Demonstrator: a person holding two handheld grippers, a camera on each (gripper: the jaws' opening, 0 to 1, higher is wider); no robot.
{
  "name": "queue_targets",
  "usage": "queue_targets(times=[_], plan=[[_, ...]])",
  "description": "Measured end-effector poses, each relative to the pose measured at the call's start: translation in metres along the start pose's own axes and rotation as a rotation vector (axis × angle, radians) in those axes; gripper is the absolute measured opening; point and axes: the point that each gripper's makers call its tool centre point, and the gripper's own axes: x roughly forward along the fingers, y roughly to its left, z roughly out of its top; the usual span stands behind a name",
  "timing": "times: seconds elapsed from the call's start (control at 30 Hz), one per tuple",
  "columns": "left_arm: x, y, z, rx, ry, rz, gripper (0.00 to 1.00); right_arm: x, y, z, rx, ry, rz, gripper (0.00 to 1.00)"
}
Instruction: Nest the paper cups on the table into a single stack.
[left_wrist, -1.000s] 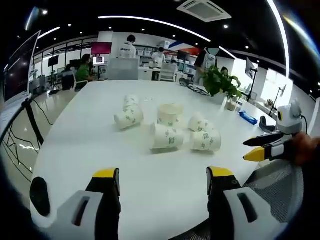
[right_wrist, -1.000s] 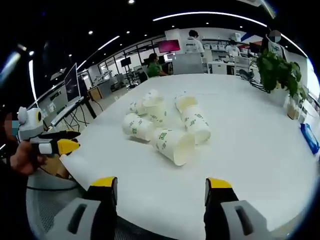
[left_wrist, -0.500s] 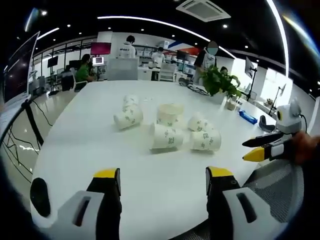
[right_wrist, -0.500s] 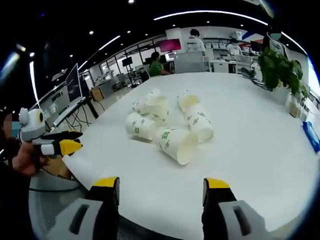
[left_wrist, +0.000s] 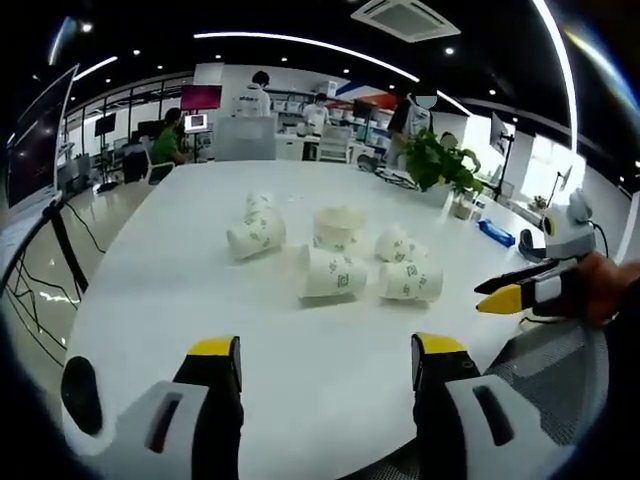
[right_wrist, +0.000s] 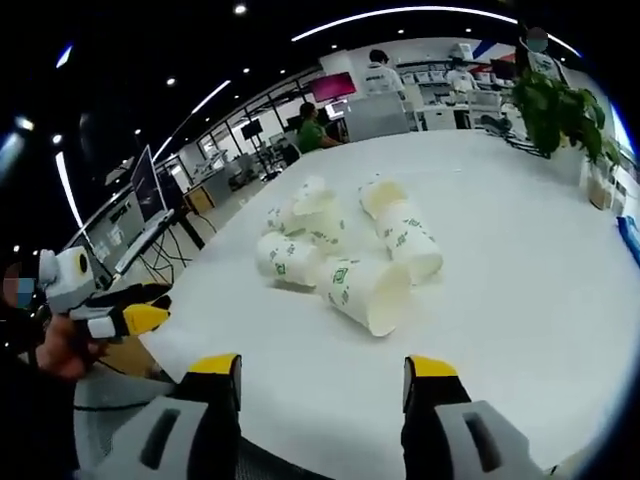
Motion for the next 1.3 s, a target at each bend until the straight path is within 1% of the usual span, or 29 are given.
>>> queue_targets(times=[0.17,0.33,0.7,0.77,0.83,0.9,0.97,1.03,1.23,1.3], plan=[[-0.001,0.002,0.001,-0.011,-0.004,0.002,0.68,0.012,0.005,0.004,-0.015,0.013,0.011,0.64],[0.0,0.002,0.0,-0.009,-0.001,0.0,0.68,0.014,0.004,0.006,-0.019,0.019,0.005,0.64],[0.002,0.001,-0.004,-0.001,0.008,-0.01,0.67,0.026,-0.014,0.011,-0.018,0.025,-0.018,0.61],[0.002,0.001,-0.004,0.0,0.01,-0.011,0.67,0.03,-0.013,0.011,-0.02,0.023,-0.016,0.6],[0.003,0.001,-0.005,-0.001,0.009,-0.013,0.66,0.035,-0.022,0.013,-0.021,0.029,-0.021,0.59],[0.003,0.001,-0.005,-0.001,0.007,-0.013,0.66,0.042,-0.026,0.013,-0.02,0.03,-0.013,0.55],[0.002,0.0,-0.004,-0.002,0.007,-0.013,0.66,0.043,-0.026,0.014,-0.033,0.033,-0.004,0.51],[0.002,0.0,-0.004,-0.001,0.007,-0.01,0.66,0.05,-0.031,0.018,-0.037,0.042,0.001,0.49],[0.002,0.001,-0.003,-0.007,0.004,-0.008,0.66,0.056,-0.027,0.021,-0.041,0.046,0.014,0.39],[0.002,0.001,-0.003,-0.005,0.004,-0.009,0.66,0.058,-0.025,0.022,-0.023,0.052,0.023,0.34]])
